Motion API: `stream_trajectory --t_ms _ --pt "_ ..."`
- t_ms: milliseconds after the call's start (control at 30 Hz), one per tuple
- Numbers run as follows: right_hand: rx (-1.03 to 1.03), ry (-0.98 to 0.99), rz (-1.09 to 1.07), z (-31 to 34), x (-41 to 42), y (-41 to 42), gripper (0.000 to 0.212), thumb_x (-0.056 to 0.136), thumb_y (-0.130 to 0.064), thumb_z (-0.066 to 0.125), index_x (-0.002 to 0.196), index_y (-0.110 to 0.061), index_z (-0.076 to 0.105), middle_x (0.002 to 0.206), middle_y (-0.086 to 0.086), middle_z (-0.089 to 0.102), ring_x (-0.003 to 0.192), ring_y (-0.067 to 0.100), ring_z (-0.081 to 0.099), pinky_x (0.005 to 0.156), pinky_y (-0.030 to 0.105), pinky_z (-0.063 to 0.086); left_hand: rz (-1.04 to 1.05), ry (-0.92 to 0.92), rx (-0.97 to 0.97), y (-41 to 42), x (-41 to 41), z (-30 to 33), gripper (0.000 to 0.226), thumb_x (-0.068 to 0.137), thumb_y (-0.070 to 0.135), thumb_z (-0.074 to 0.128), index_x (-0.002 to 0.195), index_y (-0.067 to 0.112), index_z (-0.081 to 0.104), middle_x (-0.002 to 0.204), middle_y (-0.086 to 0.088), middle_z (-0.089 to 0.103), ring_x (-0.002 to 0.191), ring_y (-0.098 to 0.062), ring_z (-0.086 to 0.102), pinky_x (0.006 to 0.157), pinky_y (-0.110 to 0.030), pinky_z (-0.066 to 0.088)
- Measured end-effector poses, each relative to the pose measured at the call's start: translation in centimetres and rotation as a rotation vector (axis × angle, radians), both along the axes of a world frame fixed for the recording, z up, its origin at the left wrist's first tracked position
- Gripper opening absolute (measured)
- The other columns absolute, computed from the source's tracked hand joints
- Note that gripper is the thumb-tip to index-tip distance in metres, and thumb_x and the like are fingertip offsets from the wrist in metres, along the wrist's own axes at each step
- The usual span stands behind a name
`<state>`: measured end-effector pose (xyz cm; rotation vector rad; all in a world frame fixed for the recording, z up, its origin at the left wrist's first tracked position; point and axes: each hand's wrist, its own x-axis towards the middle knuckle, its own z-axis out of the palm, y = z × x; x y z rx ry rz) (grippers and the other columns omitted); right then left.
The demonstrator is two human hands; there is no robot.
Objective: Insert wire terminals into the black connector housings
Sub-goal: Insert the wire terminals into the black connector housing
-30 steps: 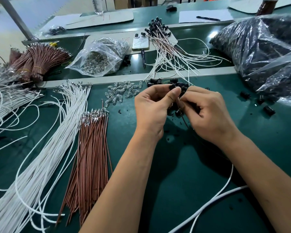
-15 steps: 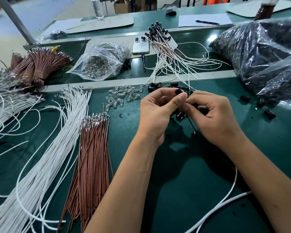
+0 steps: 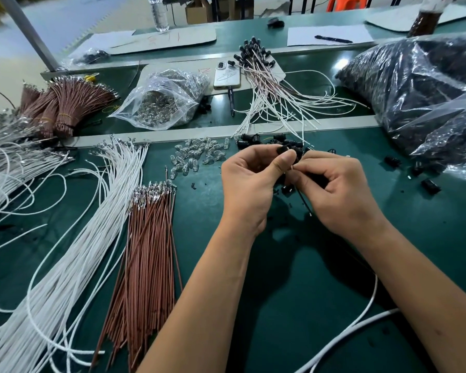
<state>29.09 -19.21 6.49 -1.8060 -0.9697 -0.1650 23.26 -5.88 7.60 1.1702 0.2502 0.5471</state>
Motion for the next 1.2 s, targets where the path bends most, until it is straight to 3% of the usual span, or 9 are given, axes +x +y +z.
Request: stream_trajectory --t_ms 167,267,400,567,733,900,1000,1133,1200 --pt "-0.140 -0.073 -0.041 0.3 -0.2 0.3 0.012 0.095 -0.007 0.075 0.084 -0.005 0.079 0.072 0.004 0.063 0.068 0.022 0.060 0.064 0.040 0.048 -0.113 0.148 0.000 1.2 -0.1 0.0 0.008 0.084 -0.001 0.076 0.088 0.004 0.071 0.076 -0.006 0.069 0.067 -0.013 0.061 0.070 -0.027 0.051" --pt "-0.227 -0.078 0.006 1.5 -0.1 1.3 0.018 0.098 -0.014 0.071 0.082 -0.010 0.078 0.072 0.002 0.063 0.068 0.018 0.060 0.065 0.036 0.047 -0.151 0.190 0.010 3.2 -0.4 0.3 0.007 0.085 0.002 0.075 0.085 0.007 0.071 0.072 -0.005 0.068 0.060 -0.011 0.057 0.065 -0.025 0.046" --pt "-0.148 -0.086 -0.157 4.2 2.1 5.0 0.028 0.102 -0.022 0.061 0.085 -0.009 0.079 0.077 0.002 0.071 0.069 0.015 0.060 0.068 0.032 0.043 0.100 0.200 -0.010 5.7 -0.5 0.3 0.011 0.084 0.006 0.080 0.081 0.013 0.072 0.071 0.001 0.069 0.059 -0.009 0.058 0.060 -0.022 0.048" --pt "-0.638 -0.340 -0.155 4.7 6.2 12.2 0.025 0.104 -0.030 0.060 0.118 -0.016 0.075 0.116 0.007 0.070 0.114 0.025 0.055 0.106 0.033 0.033 0.462 0.307 -0.049 6.4 0.0 -0.9 0.010 0.088 0.013 0.079 0.083 0.008 0.071 0.071 -0.003 0.067 0.056 -0.009 0.053 0.056 -0.024 0.047" --pt "-0.802 -0.384 -0.120 3.6 7.4 16.1 0.029 0.099 -0.038 0.068 0.119 -0.018 0.075 0.122 0.008 0.069 0.121 0.029 0.052 0.111 0.041 0.040 0.503 0.335 -0.020 6.7 0.3 -1.2 0.016 0.088 0.018 0.079 0.075 0.015 0.070 0.066 0.001 0.067 0.056 -0.009 0.056 0.057 -0.023 0.049" --pt "-0.747 -0.256 -0.105 2.7 7.7 16.7 0.018 0.091 -0.020 0.078 0.106 -0.011 0.079 0.106 0.013 0.076 0.107 0.031 0.068 0.098 0.037 0.052 0.472 0.313 -0.038 6.3 0.2 -1.1 0.008 0.091 0.014 0.074 0.086 0.010 0.069 0.084 -0.015 0.076 0.062 -0.014 0.064 0.062 -0.028 0.056" --pt "-0.636 -0.223 -0.080 3.0 7.7 15.9 0.017 0.084 -0.012 0.080 0.101 -0.012 0.078 0.088 0.004 0.070 0.092 0.023 0.068 0.091 0.031 0.054 0.447 0.294 -0.021 6.2 0.1 -0.9 0.008 0.090 0.011 0.076 0.092 0.005 0.071 0.080 -0.012 0.075 0.063 -0.015 0.066 0.062 -0.027 0.056" --pt "-0.298 -0.116 -0.102 4.2 6.9 13.0 0.016 0.079 -0.026 0.091 0.086 -0.016 0.080 0.067 -0.013 0.064 0.058 -0.006 0.058 0.062 0.006 0.043 0.292 0.261 0.058 5.8 -0.1 -0.6 0.012 0.082 0.004 0.081 0.091 0.009 0.074 0.080 -0.009 0.076 0.069 -0.015 0.069 0.067 -0.026 0.058" --pt "-0.111 0.004 -0.136 3.9 6.3 10.4 0.020 0.081 -0.034 0.089 0.081 -0.018 0.078 0.066 -0.013 0.067 0.054 -0.005 0.056 0.059 0.010 0.043 0.179 0.197 0.127 5.3 -0.2 -0.3 0.019 0.078 -0.005 0.082 0.087 0.009 0.075 0.082 -0.009 0.076 0.072 -0.015 0.069 0.069 -0.025 0.058"
